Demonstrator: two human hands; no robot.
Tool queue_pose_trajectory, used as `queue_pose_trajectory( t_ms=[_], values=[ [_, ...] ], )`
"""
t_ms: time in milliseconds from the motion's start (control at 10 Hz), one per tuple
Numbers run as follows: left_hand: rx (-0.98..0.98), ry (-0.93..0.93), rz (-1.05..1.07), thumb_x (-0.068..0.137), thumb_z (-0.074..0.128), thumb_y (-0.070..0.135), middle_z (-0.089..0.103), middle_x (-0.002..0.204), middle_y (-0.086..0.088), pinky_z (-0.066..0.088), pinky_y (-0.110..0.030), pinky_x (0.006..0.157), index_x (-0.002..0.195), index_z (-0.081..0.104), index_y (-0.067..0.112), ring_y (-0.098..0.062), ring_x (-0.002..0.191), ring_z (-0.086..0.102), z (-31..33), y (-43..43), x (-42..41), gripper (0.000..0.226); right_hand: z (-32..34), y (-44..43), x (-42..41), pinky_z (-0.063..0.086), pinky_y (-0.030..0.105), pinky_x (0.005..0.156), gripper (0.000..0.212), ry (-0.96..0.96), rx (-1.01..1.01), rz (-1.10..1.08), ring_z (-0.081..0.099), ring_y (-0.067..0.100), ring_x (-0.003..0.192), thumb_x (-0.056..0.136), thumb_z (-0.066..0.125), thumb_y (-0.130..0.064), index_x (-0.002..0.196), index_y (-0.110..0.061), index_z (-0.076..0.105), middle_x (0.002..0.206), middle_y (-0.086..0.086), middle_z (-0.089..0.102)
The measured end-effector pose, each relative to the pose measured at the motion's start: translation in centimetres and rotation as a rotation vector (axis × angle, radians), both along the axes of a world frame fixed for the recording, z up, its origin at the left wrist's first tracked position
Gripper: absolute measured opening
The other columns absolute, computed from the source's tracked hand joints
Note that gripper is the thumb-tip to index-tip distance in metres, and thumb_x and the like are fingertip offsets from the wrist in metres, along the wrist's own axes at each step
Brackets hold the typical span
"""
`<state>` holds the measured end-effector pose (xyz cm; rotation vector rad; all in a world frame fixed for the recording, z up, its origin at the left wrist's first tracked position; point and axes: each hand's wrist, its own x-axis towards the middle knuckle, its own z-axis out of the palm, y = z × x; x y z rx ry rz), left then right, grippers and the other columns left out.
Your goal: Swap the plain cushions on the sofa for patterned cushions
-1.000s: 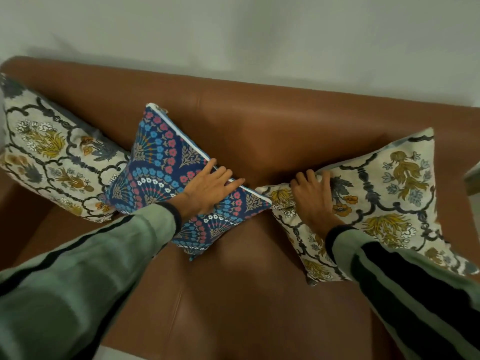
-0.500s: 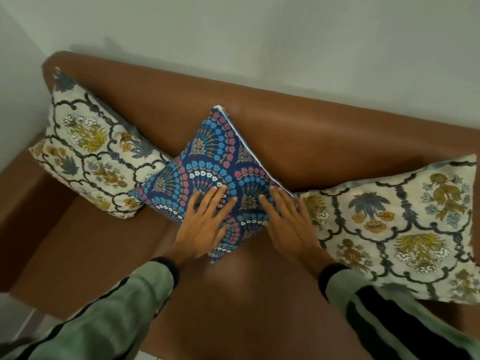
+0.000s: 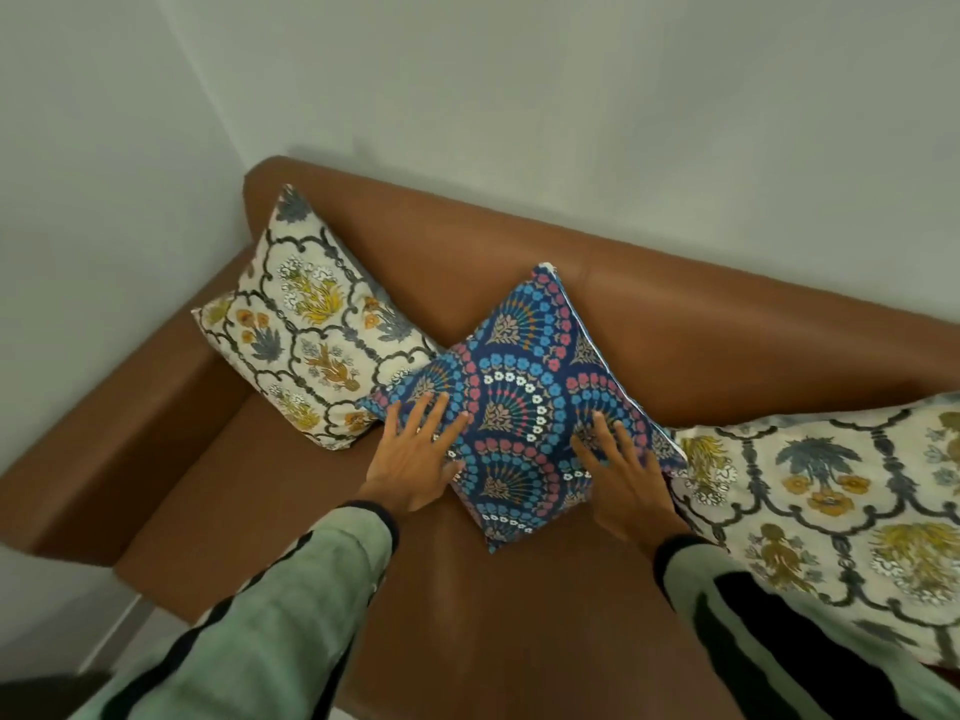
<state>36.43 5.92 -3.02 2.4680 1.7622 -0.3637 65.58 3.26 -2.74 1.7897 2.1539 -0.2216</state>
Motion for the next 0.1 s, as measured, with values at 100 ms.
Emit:
queue_pose_trajectory(
  t_ms=[100],
  values=[
    [0.089, -0.017, 0.017, 0.097, 0.025, 0.064, 0.000, 0.166, -0.005, -0.004, -0.058, 0.119, 0.156, -0.003, 0.033, -0.028, 0.152, -0.004, 4.79, 0.48, -1.08, 0.072, 3.81, 0.72, -0.38, 0.009, 0.061, 0.118, 0.071, -0.001, 0.061, 0.036, -0.011, 0.034, 0.151, 0.097, 0.043, -0.029, 0.156, -0.025, 0.003, 0.165, 0.013, -0.011]
  ],
)
